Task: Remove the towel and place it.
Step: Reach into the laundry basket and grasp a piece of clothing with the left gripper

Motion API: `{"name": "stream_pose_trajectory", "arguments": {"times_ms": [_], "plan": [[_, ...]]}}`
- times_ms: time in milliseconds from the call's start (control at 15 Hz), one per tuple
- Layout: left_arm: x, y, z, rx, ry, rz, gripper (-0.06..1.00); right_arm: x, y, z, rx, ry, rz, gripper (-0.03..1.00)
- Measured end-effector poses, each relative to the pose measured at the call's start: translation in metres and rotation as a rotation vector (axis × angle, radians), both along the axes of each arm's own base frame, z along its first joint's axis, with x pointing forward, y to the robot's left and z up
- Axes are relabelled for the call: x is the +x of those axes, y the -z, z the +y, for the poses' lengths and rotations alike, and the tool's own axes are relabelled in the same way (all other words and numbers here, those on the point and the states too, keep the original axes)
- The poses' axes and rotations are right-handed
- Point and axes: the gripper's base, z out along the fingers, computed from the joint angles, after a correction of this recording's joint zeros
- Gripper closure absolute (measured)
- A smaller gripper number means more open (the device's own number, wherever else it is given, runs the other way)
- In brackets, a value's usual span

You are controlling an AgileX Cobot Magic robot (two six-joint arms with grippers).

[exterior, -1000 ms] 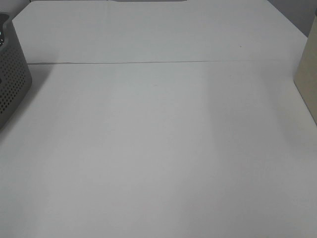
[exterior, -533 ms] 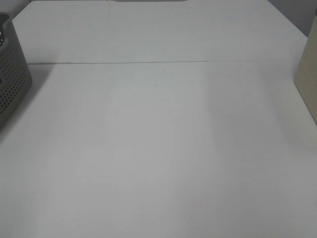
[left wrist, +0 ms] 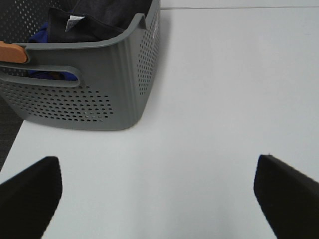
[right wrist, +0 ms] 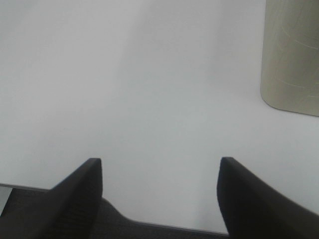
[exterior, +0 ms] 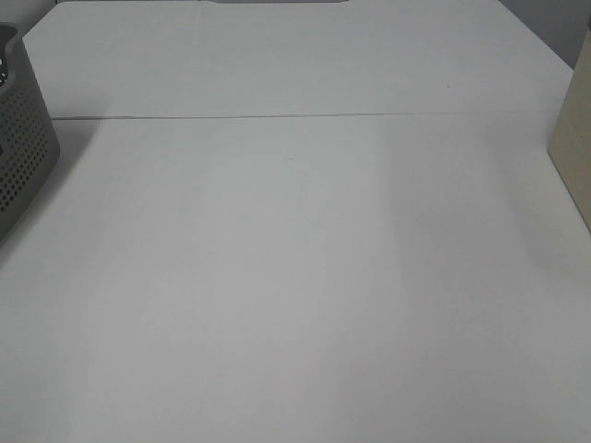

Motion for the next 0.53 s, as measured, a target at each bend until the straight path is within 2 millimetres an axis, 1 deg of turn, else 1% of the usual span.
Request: {"name": "stream_pose_trajectory", "arguments": {"times_ms": [67,133,267,400,467,533], "plan": [[-0.001,-0.009,0.0,0.079,0.038,0.005,-0.05,0.0,0.0,0.0,0.0,0.0,0.0,0.32],[-0.001,-0.027,0.0,0.16,0.078,0.018,-0.05,0.0,0.0,0.0,0.0,0.0,0.0,0.32],[0.018,-0.068,0.004,0.272,0.147,0.141,-0.05,0.0,0.0,0.0,0.0,0.0,0.0,0.32],[0.062,-0.116,0.012,0.413,0.218,0.231,-0.05,0.0,0.0,0.0,0.0,0.0,0.0,0.32],[0.073,-0.124,0.014,0.443,0.234,0.251,-0.05,0.0,0.0,0.0,0.0,0.0,0.0,0.32],[0.108,-0.141,0.02,0.516,0.272,0.307,-0.05,0.0,0.0,0.0,0.0,0.0,0.0,0.32]]}}
